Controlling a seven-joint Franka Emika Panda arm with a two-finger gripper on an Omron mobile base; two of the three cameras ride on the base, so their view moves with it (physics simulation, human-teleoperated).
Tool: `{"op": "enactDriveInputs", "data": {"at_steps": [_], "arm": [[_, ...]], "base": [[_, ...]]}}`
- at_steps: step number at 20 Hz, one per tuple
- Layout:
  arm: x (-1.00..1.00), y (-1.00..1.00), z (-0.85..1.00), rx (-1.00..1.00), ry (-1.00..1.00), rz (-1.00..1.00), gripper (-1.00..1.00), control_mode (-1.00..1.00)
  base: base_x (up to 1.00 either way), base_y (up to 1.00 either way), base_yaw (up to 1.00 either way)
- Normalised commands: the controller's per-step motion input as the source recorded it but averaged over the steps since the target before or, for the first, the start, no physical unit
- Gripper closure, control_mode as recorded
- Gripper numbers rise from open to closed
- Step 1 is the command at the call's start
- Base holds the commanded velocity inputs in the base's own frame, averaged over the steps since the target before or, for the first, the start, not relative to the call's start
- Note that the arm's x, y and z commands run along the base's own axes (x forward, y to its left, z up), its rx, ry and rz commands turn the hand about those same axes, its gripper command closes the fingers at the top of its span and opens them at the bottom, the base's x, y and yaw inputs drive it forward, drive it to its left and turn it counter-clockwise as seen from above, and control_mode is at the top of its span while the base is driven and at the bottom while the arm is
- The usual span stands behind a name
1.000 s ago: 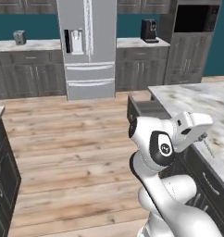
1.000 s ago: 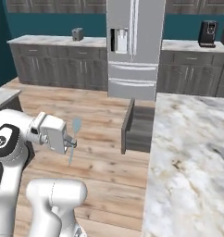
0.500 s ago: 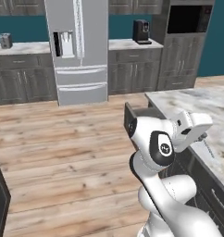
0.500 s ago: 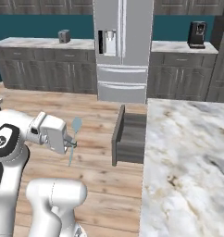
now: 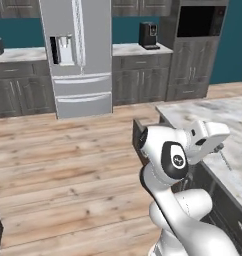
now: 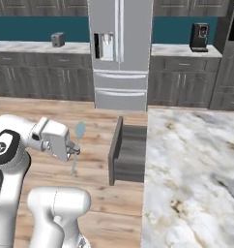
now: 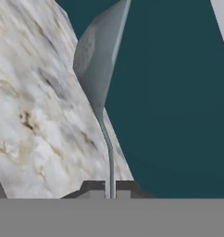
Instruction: Organize the utensils by type. Pick up the wooden spoons from the counter and place them in the open cabinet. Then pick up the metallic utensils from the counter and place them in the open drawer.
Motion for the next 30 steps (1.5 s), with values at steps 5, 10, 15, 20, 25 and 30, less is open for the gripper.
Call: {"op": "enactDriveInputs", "data": {"at_steps": [5,10,15,20,25,30], "arm": [[0.00,0.00,0.00,0.00,0.00,0.00,1.00,1.00],[0.00,0.00,0.00,0.00,0.00,0.00,1.00,1.00],[0.00,0.00,0.00,0.00,0.00,0.00,1.00,1.00],[0.00,0.00,0.00,0.00,0.00,0.00,1.00,1.00],[0.00,0.00,0.00,0.00,0.00,0.00,1.00,1.00],[0.00,0.00,0.00,0.00,0.00,0.00,1.00,1.00]], "base": [[0.33,-0.49,-0.01],[0.36,-0.31,0.00],[0.46,-0.09,0.00],[0.38,-0.20,-0.04],[0.36,-0.22,-0.06],[0.40,-0.16,-0.07]]}}
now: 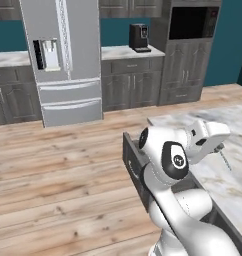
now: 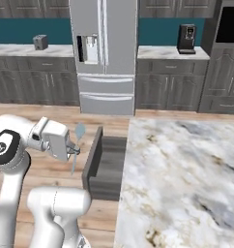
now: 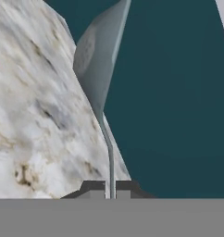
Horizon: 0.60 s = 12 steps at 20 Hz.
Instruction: Organize the utensils by type. Pick up the wooden spoons from the counter and place them in the open cabinet. Then pick up the metallic utensils from the counter and place them in the open drawer.
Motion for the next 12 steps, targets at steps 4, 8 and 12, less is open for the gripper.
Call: {"op": "enactDriveInputs", "data": {"at_steps": [4,8,12], "arm": [[0.35,-0.08,0.00,0.04,-0.02,-0.05,1.00,-1.00],[0.51,-0.04,0.00,0.04,-0.02,-0.06,1.00,-1.00],[0.47,0.00,0.00,0.07,-0.04,-0.01,1.00,-1.00]], "base": [[0.11,-0.03,-0.02],[0.00,0.00,0.00],[0.00,0.00,0.00]]}}
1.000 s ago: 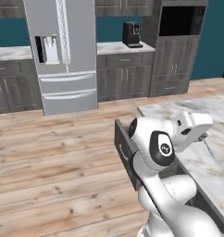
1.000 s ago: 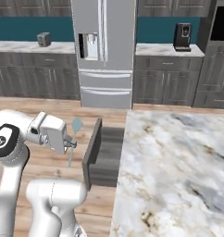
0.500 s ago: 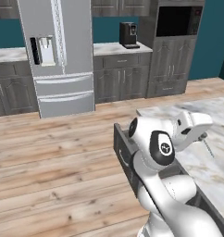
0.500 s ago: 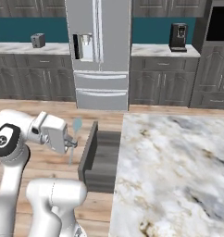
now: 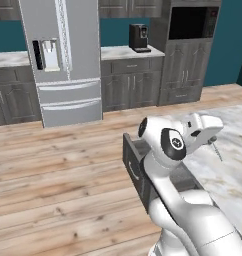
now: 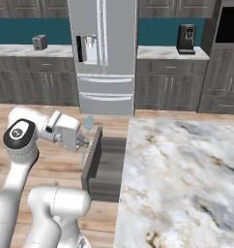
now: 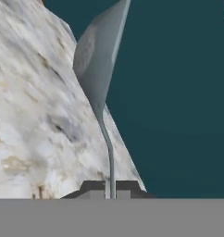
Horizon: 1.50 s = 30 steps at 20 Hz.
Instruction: Organize the utensils by type. Pick up the wooden spoons from the counter and place them in the open cabinet. Then pick up the metallic utensils from the counter and place them in the open drawer.
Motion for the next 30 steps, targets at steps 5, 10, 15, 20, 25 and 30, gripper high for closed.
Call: {"op": "enactDriveInputs", "data": {"at_steps": [5,10,15,20,25,30], "arm": [[0.33,0.01,-0.05,0.09,-0.04,0.00,1.00,-1.00],[0.13,0.23,-0.07,0.08,0.00,-0.02,1.00,-1.00],[0.16,0.44,-0.09,0.06,0.01,0.00,1.00,-1.00],[0.25,0.30,-0.15,0.10,0.00,0.01,1.00,-1.00],[0.48,0.01,-0.23,0.19,0.00,0.16,1.00,-1.00],[0.64,0.10,-0.31,0.15,0.02,0.23,1.00,-1.00]], "base": [[0.00,0.00,0.00],[0.00,0.00,0.00],[0.00,0.00,0.00],[0.00,0.00,0.00],[0.00,0.00,0.00],[0.00,0.00,0.00]]}}
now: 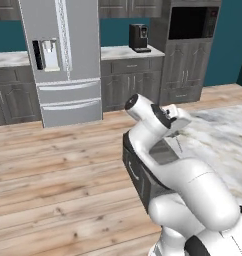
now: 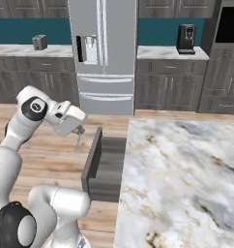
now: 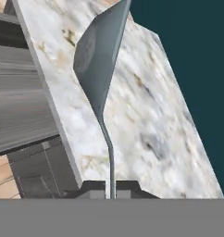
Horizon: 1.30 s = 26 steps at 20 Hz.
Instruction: Organize the utensils by type. Pick up the wooden spoons from the counter and place them in the open cabinet. Then pick up the metallic utensils from the counter and place them in the open drawer.
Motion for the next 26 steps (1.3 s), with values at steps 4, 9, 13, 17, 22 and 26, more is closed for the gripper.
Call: {"op": "enactDriveInputs", "data": {"at_steps": [4,9,13,17,22,26], "arm": [[0.62,0.19,-0.46,0.11,0.01,0.21,1.00,-1.00],[0.46,0.00,-0.65,0.17,0.04,0.19,1.00,-1.00],[0.30,0.00,-0.44,0.20,0.13,0.07,1.00,-1.00],[0.03,0.00,-0.21,0.20,0.06,0.01,1.00,-1.00],[0.00,0.00,-0.15,0.18,0.07,0.00,1.00,-1.00],[0.00,-0.16,-0.42,0.15,0.03,0.00,1.00,-1.00]], "base": [[0.00,0.00,0.00],[0.00,0.00,0.00],[0.00,0.00,0.00],[0.00,0.00,0.00],[0.00,0.00,0.00],[0.00,0.00,0.00]]}}
